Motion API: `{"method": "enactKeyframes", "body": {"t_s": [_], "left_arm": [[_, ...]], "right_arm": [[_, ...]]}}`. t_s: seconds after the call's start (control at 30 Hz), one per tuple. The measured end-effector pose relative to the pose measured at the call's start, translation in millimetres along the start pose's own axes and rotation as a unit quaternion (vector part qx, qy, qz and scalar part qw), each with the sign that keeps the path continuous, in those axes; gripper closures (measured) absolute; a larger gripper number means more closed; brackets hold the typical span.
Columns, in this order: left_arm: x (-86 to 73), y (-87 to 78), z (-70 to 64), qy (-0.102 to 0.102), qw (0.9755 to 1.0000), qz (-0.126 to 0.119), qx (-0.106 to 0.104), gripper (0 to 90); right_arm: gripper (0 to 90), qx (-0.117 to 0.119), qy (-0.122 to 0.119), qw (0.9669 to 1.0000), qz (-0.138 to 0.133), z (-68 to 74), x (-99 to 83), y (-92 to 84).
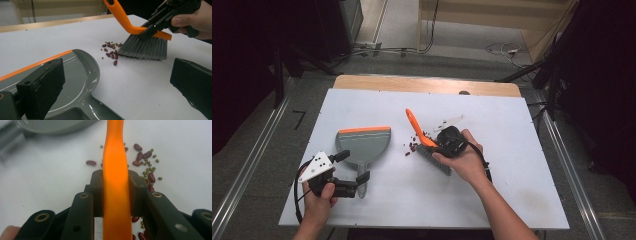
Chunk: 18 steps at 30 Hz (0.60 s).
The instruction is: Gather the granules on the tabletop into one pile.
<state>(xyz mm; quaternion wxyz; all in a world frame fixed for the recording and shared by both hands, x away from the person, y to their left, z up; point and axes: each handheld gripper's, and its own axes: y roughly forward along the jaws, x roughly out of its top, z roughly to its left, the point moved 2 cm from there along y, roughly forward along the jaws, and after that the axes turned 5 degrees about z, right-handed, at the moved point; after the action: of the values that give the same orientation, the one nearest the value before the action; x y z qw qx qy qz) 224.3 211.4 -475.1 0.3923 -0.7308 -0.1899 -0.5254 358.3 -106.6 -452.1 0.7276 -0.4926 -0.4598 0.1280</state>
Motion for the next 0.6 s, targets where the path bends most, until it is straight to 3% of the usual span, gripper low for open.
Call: {"method": "enactKeyframes", "body": {"t_s": [0.07, 0.13, 0.23, 0.27, 0.3, 0.37, 0.5, 0.53, 0.6], "left_arm": [[0.1, 0.1, 0.3, -0.005, 1.0000, -0.002, -0.003, 0.1], [0.5, 0.1, 0.5, -0.005, 1.0000, -0.002, -0.003, 0.1], [0.6, 0.2, 0.5, -0.005, 1.0000, -0.001, -0.003, 0.1], [0.6, 0.4, 0.4, -0.005, 1.0000, -0.002, -0.003, 0.1], [0.5, 0.3, 0.5, -0.005, 1.0000, -0.002, -0.003, 0.1], [0.7, -0.2, 0.8, -0.008, 0.9999, -0.004, -0.005, 0.1], [0.4, -1.2, 2.0, -0.011, 0.9999, -0.006, -0.005, 0.1], [0.2, -1.3, 2.2, -0.011, 0.9999, -0.006, -0.005, 0.1], [0.0, -1.7, 2.5, -0.011, 0.9999, -0.005, -0.004, 0.1]], "right_arm": [[68.9, 0.007, 0.008, 0.9999, -0.013, 2.3, 4.1, -2.6], [68.9, 0.015, 0.032, 0.9990, -0.027, 10.3, 13.9, -0.6], [68.9, 0.020, 0.044, 0.9984, -0.029, 18.1, 20.9, 6.4], [68.9, 0.026, 0.071, 0.9968, -0.026, 26.1, 28.7, 16.7], [68.9, 0.026, 0.071, 0.9968, -0.026, 26.1, 28.7, 16.7], [68.9, 0.022, 0.093, 0.9951, -0.022, 30.0, 34.0, 25.7], [68.9, 0.052, 0.130, 0.9899, -0.021, 34.2, 42.0, 45.6], [68.9, 0.051, 0.134, 0.9896, -0.016, 33.8, 42.6, 50.4], [68.7, 0.022, 0.134, 0.9907, -0.012, 30.9, 42.0, 56.0]]}}
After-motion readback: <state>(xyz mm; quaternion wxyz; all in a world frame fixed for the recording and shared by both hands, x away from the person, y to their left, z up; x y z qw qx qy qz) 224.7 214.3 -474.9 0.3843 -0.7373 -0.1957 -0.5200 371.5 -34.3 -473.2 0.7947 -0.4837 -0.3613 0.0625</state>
